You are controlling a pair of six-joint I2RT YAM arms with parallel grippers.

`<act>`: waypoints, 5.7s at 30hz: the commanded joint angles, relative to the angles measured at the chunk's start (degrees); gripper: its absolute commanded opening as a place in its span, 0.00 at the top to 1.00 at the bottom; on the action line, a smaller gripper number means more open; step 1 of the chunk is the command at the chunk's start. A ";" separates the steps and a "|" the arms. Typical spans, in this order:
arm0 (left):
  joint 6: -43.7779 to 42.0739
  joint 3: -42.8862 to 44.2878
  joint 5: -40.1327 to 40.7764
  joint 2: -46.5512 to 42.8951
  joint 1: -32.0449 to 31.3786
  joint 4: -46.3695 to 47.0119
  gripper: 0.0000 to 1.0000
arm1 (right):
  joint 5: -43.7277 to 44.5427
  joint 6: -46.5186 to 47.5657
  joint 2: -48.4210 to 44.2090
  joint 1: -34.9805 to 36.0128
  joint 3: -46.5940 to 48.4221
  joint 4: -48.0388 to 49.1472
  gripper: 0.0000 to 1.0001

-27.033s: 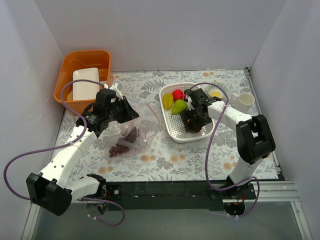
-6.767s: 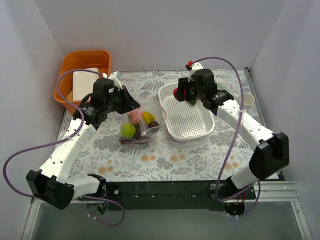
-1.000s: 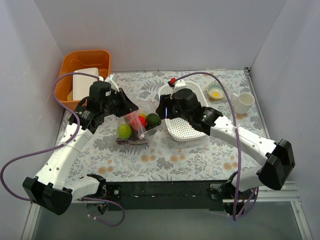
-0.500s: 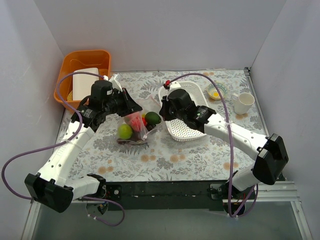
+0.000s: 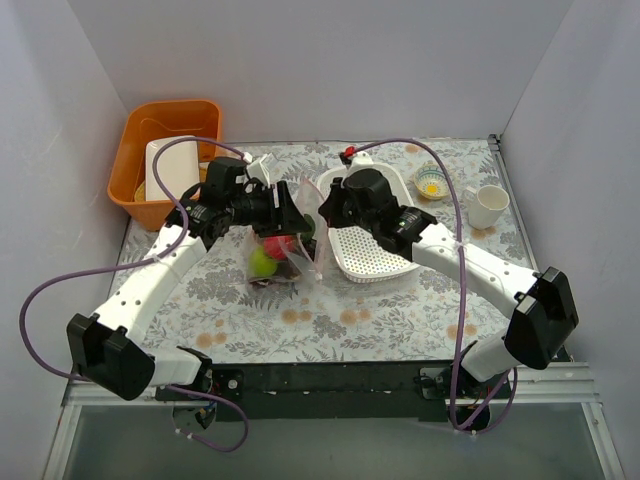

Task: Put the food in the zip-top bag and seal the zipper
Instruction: Zip the zipper food storage bag at the center of the board.

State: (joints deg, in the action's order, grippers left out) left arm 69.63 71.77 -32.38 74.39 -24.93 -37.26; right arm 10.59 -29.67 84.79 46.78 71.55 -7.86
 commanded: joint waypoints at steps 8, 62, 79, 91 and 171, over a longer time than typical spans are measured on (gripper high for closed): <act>11.57 -8.65 10.65 -14.70 -0.12 9.74 0.14 | 0.84 -3.99 -0.33 -5.03 1.41 -1.36 0.99; 52.72 -50.41 37.56 -13.65 -24.20 64.69 1.00 | 1.71 -9.71 -5.69 -7.23 -7.21 -4.27 0.99; 44.72 -45.14 39.24 -16.21 -24.29 55.10 1.00 | -14.54 -15.14 -20.55 -3.37 -15.99 -9.63 0.35; 44.02 -44.26 39.50 -15.68 -24.29 53.95 1.00 | -15.60 -17.79 -17.65 2.61 -18.99 -6.47 0.56; 51.93 -52.25 36.08 -16.90 -25.79 62.57 1.00 | -11.39 -29.67 -24.42 2.79 -30.96 12.52 0.99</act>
State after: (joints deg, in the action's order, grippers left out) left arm 115.13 19.11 5.04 59.81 -50.48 29.43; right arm -4.10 -62.06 59.96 49.54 36.56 4.12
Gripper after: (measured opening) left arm 0.010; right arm 0.081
